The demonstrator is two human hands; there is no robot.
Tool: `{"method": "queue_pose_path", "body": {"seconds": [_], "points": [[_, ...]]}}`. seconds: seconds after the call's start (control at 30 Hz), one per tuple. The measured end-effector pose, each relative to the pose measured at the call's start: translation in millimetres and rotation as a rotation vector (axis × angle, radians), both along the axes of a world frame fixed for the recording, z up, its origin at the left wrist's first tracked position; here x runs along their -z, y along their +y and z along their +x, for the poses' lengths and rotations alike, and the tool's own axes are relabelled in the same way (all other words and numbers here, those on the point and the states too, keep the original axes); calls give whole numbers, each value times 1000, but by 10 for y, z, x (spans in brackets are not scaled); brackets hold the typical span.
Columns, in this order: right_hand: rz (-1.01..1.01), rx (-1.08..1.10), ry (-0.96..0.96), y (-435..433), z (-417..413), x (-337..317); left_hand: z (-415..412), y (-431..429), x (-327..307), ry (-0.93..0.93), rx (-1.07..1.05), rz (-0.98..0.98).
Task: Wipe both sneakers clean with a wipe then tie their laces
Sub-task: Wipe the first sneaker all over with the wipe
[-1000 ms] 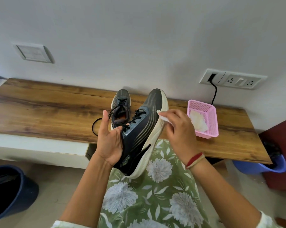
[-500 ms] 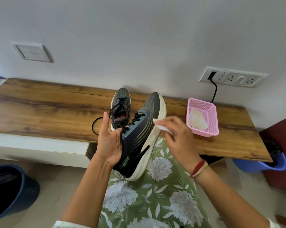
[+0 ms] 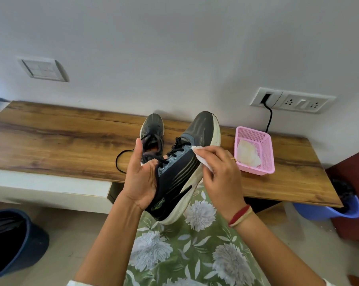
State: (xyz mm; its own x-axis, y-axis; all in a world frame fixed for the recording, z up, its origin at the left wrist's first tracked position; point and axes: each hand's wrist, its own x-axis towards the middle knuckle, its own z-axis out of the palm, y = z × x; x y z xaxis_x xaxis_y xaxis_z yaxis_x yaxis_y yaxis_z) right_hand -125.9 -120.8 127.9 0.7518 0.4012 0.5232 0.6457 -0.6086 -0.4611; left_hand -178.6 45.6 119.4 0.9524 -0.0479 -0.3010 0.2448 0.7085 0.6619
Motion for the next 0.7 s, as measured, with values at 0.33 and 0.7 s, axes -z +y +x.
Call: {"method": "queue_pose_path", "body": {"seconds": [0.33, 0.7], "points": [[241, -233, 212, -109, -186, -207, -24, 108, -98, 103, -1, 439], [-144, 147, -42, -143, 150, -169, -17, 65, -116, -38, -113, 843]]}}
